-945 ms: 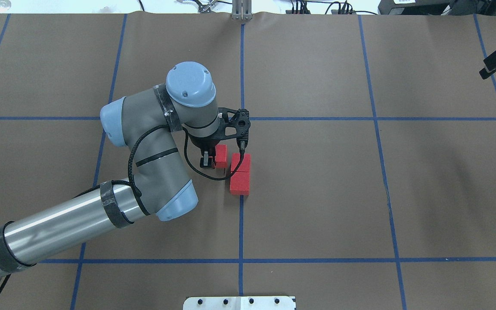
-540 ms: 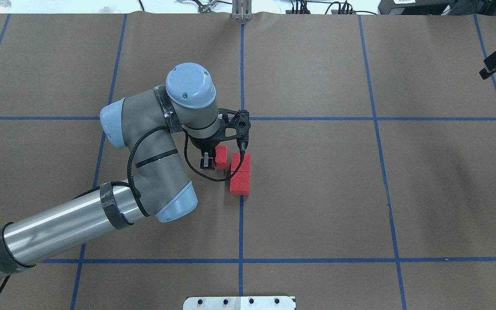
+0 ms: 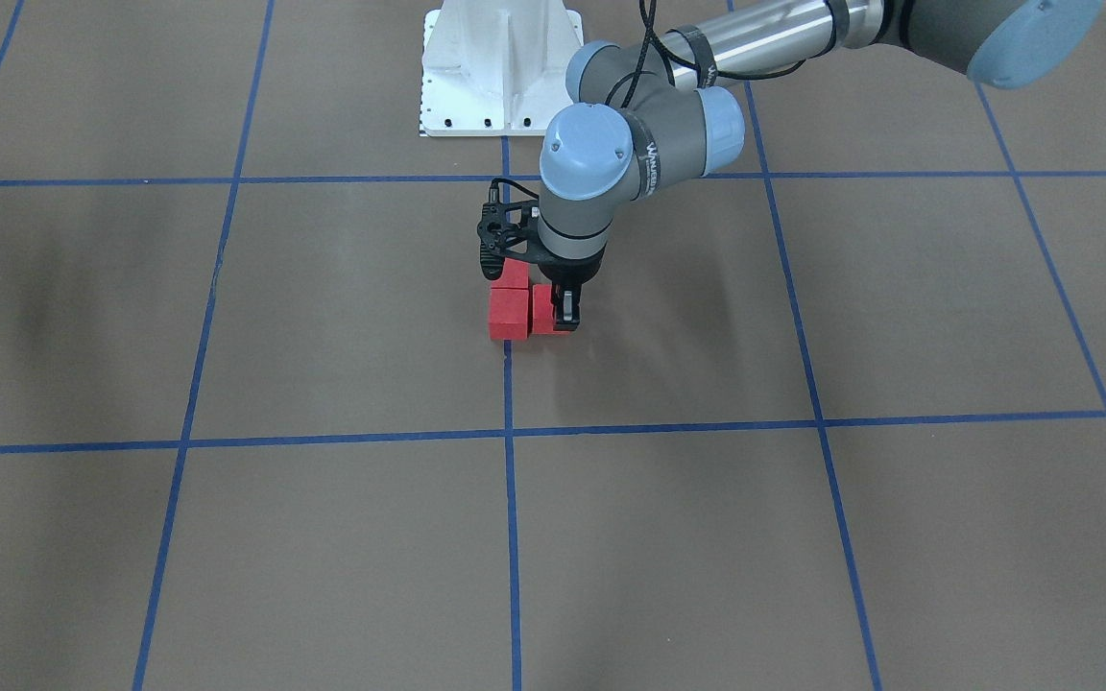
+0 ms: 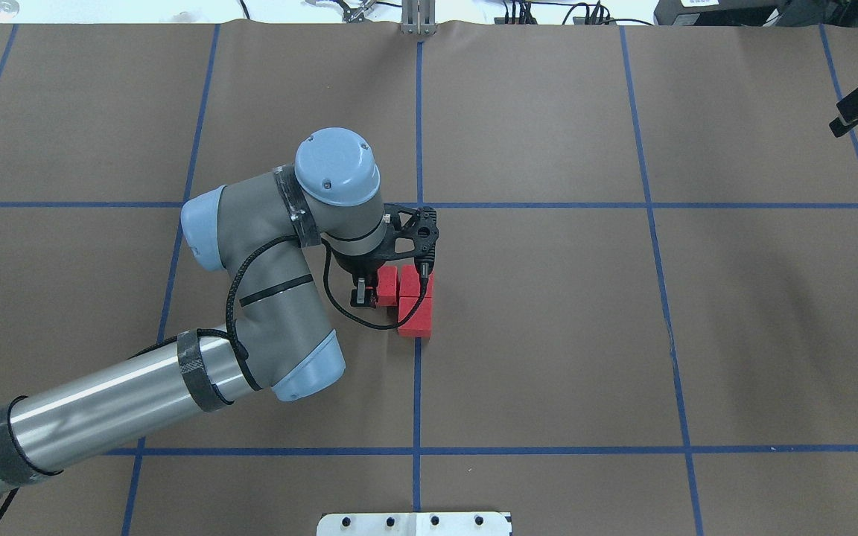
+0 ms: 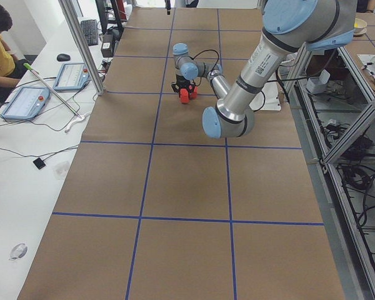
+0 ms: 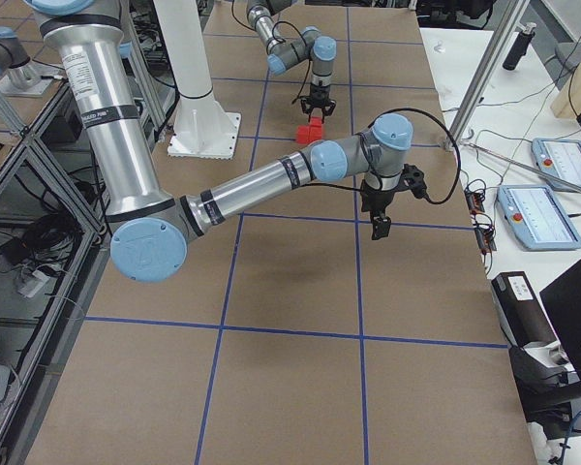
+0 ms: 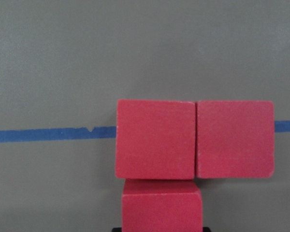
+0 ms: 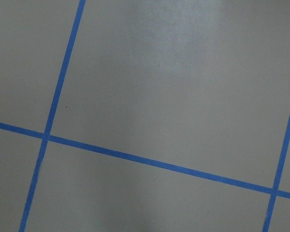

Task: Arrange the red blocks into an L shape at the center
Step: 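Press the cube against the pair and open the left gripper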

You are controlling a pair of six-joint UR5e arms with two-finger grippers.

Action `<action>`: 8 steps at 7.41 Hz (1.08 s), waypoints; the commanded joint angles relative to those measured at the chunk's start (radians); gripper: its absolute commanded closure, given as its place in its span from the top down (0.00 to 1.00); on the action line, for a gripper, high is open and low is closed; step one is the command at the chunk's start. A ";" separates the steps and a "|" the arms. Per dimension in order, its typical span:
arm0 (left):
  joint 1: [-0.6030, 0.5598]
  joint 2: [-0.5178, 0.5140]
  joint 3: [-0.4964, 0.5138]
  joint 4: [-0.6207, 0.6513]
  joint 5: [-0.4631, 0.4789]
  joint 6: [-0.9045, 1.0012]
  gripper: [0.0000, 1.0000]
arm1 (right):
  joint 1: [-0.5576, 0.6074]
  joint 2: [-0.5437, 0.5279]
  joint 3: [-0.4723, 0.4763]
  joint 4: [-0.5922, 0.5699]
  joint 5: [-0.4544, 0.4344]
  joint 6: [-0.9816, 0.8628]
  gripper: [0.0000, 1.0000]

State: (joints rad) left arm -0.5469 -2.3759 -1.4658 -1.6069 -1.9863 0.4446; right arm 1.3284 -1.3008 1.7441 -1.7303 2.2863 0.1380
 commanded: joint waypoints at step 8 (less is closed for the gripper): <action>0.008 -0.002 0.002 -0.007 -0.002 -0.009 0.03 | 0.000 0.003 -0.001 0.000 -0.001 0.002 1.00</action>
State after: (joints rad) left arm -0.5385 -2.3772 -1.4646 -1.6131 -1.9868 0.4380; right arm 1.3284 -1.2991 1.7431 -1.7303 2.2856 0.1394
